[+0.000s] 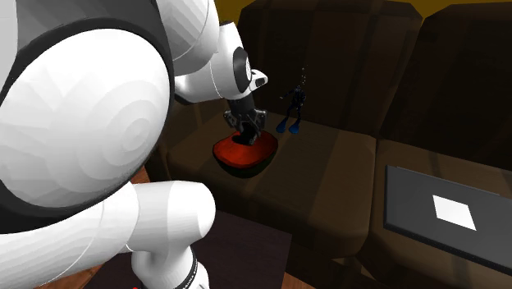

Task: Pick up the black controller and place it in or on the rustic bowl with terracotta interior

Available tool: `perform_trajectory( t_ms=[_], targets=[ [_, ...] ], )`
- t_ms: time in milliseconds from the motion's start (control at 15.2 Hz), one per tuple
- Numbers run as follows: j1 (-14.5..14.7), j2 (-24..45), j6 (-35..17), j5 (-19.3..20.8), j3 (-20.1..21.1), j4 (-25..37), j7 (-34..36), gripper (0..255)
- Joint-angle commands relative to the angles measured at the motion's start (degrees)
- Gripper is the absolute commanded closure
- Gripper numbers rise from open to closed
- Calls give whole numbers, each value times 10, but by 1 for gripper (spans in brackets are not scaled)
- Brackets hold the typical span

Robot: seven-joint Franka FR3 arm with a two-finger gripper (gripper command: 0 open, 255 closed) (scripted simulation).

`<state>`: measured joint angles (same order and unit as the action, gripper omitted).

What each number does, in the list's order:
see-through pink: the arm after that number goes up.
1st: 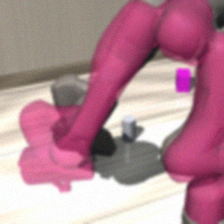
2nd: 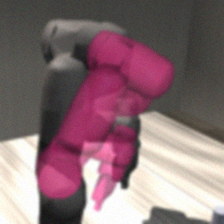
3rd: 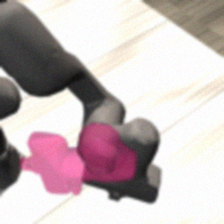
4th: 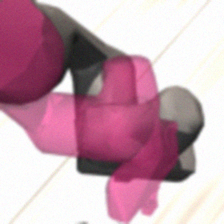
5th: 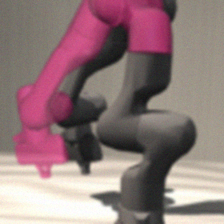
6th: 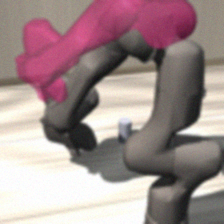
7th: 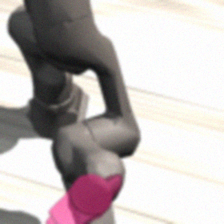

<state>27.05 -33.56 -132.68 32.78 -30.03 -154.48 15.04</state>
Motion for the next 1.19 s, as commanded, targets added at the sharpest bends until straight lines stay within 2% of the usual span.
perform_trajectory(
  t_ms=[0,132,660,726,1056,1122],
  targets=[
    [-2,10,-19,6,-6,-9,3,255],
    [-3,25,-43,13,-12,-18,8,255],
    [-3,25,-43,13,-12,-18,8,255],
    [-3,25,-43,13,-12,-18,8,0],
    [-3,25,-43,13,-12,-18,8,0],
    [-3,4,-17,7,-2,-13,6,0]
  ],
)
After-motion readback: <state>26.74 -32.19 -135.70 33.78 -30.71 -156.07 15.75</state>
